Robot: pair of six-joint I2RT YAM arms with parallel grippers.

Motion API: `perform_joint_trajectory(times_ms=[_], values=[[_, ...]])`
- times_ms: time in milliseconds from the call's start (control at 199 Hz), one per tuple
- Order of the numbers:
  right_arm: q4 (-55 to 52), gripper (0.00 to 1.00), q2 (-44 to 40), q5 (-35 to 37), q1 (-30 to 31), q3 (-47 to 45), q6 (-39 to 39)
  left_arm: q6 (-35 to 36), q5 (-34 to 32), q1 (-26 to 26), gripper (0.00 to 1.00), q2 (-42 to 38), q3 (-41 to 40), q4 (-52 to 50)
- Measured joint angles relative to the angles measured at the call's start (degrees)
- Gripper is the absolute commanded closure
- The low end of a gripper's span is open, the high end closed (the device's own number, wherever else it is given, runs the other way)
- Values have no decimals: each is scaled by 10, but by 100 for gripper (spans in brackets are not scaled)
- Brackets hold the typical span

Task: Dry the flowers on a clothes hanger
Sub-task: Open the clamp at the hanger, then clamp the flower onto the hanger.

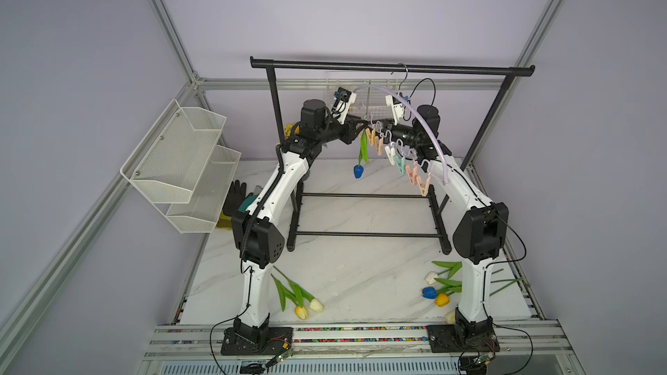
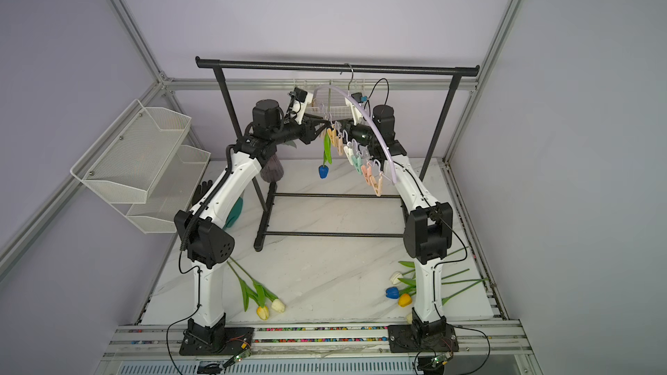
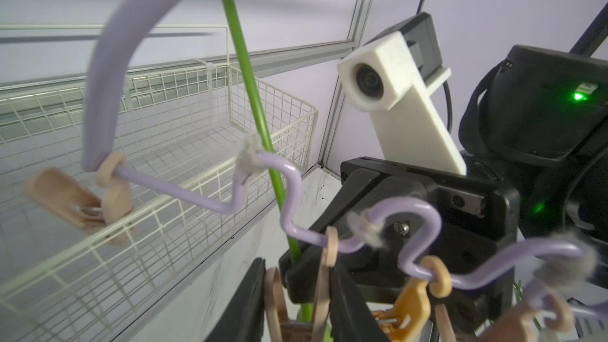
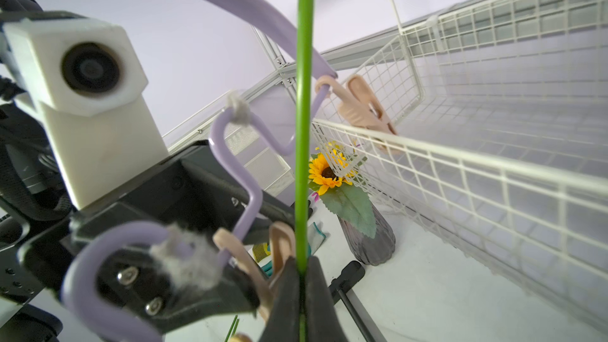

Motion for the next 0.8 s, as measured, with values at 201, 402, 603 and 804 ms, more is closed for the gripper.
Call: perform_joint_trajectory(times_ms=[201, 402, 603, 804], values=[[25, 100, -47, 58, -11, -101, 23, -15, 2, 0, 68, 0, 0, 13], [146, 100, -78, 87, -14, -229, 105, -39, 4, 0, 72, 0, 0, 26], [266, 100, -81, 99, -2, -322, 187, -64, 9, 0, 76, 0, -5, 48], [326, 100, -81, 99, 33, -335, 223, -73, 12, -1, 80, 0, -13, 63]])
